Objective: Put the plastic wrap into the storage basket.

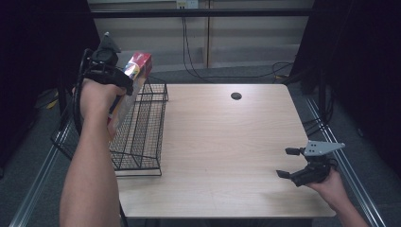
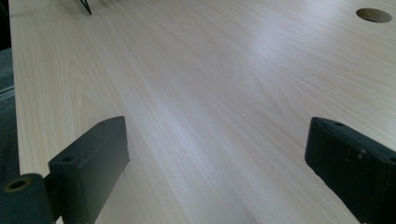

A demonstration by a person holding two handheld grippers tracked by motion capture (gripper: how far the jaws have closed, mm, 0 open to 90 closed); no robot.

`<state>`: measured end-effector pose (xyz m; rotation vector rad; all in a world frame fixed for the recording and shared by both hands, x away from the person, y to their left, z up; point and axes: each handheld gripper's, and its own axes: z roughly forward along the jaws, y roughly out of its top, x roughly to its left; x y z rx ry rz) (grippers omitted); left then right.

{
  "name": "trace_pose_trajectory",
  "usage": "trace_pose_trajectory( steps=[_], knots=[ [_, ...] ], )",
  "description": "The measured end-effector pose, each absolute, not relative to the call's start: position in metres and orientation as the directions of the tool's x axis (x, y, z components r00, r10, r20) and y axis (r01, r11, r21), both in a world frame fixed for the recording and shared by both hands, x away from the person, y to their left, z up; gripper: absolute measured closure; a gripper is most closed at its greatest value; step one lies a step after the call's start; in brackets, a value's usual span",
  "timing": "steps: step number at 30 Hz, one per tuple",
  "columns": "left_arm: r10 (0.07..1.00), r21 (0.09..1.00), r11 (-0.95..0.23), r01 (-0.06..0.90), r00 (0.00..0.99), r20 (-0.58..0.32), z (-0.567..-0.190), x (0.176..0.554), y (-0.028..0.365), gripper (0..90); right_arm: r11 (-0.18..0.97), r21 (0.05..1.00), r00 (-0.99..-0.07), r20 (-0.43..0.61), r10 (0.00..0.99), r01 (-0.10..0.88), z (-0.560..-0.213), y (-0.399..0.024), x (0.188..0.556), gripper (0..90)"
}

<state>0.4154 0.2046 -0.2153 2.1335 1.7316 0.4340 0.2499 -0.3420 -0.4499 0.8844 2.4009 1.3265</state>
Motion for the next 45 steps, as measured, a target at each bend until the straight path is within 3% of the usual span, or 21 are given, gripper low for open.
trace_pose_trajectory(
  steps=[24, 45],
  knots=[
    [0.995, 0.488, -0.096, 0.868, 0.099, 0.019, -0.208, 0.403, 0.238, 45.1, 0.403, 0.832, -0.782, 0.058, 0.621, 0.382, -0.449, -0.34, 0.249, 6.2],
    [1.0, 0.461, -0.031, 0.887, 0.026, 0.017, -0.229, 0.399, 0.261, 44.8, 0.4, 0.834, -0.785, 0.063, 0.616, 0.38, -0.449, -0.339, 0.249, 6.2]
  ],
)
